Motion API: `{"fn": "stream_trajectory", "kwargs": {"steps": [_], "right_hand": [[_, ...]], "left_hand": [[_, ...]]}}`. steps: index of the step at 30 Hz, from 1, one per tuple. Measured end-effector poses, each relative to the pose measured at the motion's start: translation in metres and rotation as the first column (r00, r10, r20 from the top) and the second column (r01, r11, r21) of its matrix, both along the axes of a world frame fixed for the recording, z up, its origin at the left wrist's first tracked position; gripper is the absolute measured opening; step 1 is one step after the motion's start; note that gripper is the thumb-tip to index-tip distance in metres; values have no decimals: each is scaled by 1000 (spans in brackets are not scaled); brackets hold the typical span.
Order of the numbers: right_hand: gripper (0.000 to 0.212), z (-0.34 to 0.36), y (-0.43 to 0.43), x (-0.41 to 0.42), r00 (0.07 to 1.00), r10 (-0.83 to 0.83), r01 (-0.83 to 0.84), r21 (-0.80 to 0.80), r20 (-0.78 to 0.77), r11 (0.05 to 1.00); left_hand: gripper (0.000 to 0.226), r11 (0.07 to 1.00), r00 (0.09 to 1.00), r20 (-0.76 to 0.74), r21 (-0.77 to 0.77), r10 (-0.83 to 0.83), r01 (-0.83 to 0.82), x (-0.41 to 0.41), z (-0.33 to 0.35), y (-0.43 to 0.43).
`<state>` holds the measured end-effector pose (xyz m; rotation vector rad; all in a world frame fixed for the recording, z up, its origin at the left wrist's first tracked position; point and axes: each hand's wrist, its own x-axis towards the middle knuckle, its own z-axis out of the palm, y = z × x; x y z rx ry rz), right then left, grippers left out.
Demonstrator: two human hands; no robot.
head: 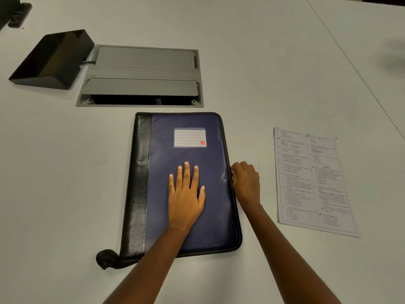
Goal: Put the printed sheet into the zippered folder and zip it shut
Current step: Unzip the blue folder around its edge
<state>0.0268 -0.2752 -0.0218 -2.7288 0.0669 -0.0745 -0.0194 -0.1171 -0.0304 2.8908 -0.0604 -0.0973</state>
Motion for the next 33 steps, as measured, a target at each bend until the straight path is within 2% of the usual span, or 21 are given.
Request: {"fn": "stream_trajectory", "kwargs": {"steps": [6,11,17,26,33], "right_hand": [[13,0,-2,-3,999,34,-33,-37,28,999],[12,1,-6,-27,996,56,-53,-53,65,997],[7,-2,-6,-57,999,13,-11,-29,49,1000],[16,-1,-4,-98,995,-65,68,-38,80,997],[7,-7,3,-119,974,-223,217,117,39,969]], "left_hand": [[57,999,999,53,32,10,-12,0,-1,-1],[57,1000,1000,24,-3,7,-7,1,-4,0],[58,1000,1000,-2,-7,-2,2,2,-8,0],[58,1000,1000,-17,4,-3,3,2,-7,1],[59,999,996,-82,31,-39,42,-17,-2,3]]}}
